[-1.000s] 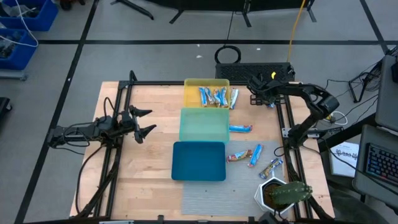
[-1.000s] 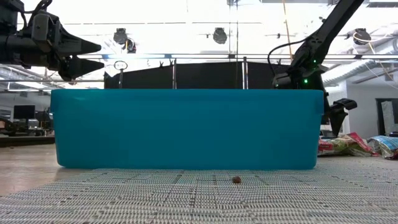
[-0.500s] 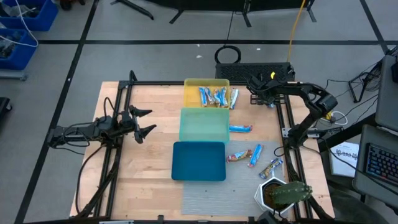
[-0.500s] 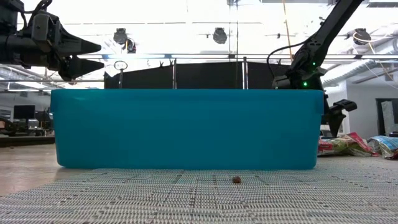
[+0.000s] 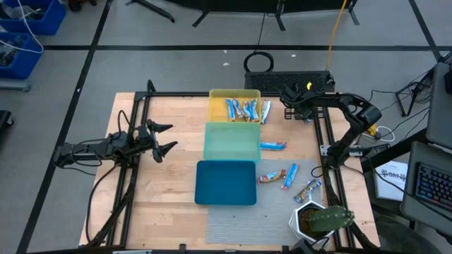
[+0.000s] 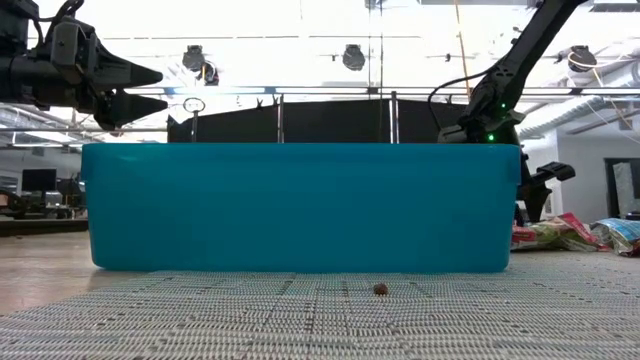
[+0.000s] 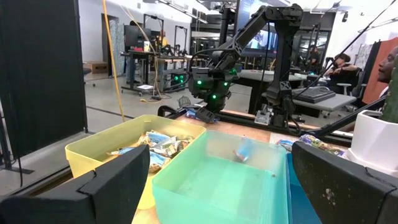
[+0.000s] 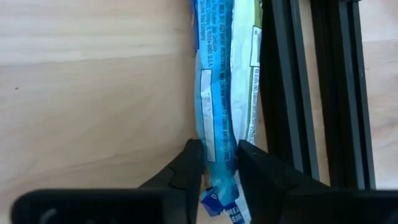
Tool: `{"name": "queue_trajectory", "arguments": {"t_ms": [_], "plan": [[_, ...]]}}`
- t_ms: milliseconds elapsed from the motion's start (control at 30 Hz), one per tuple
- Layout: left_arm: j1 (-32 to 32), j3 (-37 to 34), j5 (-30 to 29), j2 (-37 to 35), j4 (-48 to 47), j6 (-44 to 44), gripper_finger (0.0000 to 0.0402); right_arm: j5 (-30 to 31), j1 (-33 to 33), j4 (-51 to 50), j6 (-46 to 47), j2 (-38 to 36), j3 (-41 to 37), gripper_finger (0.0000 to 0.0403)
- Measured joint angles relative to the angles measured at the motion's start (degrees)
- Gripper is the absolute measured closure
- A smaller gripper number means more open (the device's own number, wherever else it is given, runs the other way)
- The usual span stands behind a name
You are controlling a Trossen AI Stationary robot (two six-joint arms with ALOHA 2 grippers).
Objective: Pick and place Granola Bars by type
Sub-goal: Put the blue granola bar into the green bin
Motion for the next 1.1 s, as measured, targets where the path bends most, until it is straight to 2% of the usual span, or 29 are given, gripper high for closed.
{"name": "queue_trajectory", "arguments": {"t_ms": [333,600,900,1100], "plan": [[-0.01,-0.02,0.0,0.0,0.0,0.0,0.0009,-3.26,0.45,-0.74,-0.15,-1.14,0.02,0.0391],[0.0,-0.02,0.0,0.0,0.0,0.0,0.0009,-3.65,3.69,-7.1,-0.5,-6.15,3.69,0.04],[0.01,0.0,0.0,0.0,0.0,0.02,0.0009,-4.38,9.44,-21.11,0.73,-9.49,15.76,0.0402],[0.0,-0.01,0.0,0.0,0.01,0.01,0.0009,-8.92,13.12,-31.35,5.11,-9.67,26.12,0.0402]]}}
